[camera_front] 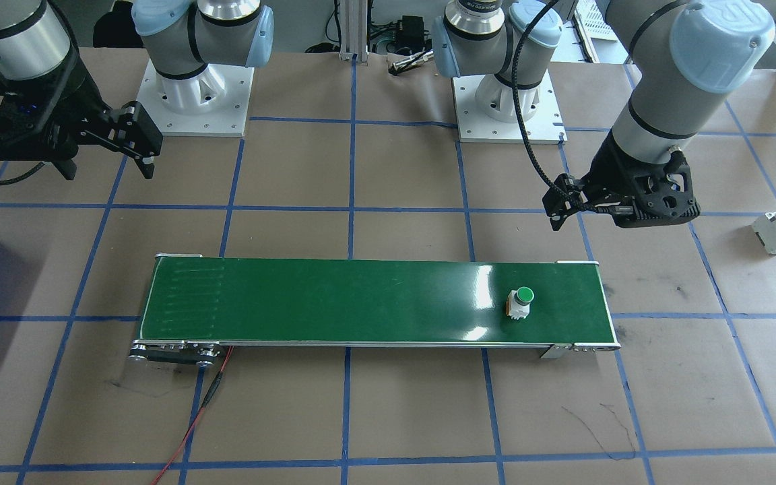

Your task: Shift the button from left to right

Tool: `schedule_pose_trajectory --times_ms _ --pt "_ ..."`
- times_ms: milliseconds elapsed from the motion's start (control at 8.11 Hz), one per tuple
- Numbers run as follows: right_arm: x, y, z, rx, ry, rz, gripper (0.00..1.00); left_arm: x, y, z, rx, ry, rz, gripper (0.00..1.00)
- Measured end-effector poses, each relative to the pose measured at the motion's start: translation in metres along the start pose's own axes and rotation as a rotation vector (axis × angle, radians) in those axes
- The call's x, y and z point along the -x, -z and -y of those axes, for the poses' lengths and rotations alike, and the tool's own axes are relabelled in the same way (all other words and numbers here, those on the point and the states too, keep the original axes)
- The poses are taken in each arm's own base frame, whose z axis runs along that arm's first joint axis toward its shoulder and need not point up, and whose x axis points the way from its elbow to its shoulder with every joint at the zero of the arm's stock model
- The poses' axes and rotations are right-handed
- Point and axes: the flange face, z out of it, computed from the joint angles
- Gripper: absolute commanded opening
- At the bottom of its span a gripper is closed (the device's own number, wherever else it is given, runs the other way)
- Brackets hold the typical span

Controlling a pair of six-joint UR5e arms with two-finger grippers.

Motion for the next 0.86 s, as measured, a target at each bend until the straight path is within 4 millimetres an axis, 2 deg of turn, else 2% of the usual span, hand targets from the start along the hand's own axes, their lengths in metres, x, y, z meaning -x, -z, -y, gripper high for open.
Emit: schedule_pose_trajectory --times_ms 247,863 --pt "0.0 0.0 0.0 0.0 0.0 0.0 1.0 0.003 0.003 -0.004 0.01 0.0 0.029 1.0" --pt "0.0 -0.001 0.0 0.004 0.0 0.0 1.0 0.002 -0.008 0.003 0.02 -0.004 -0.047 1.0"
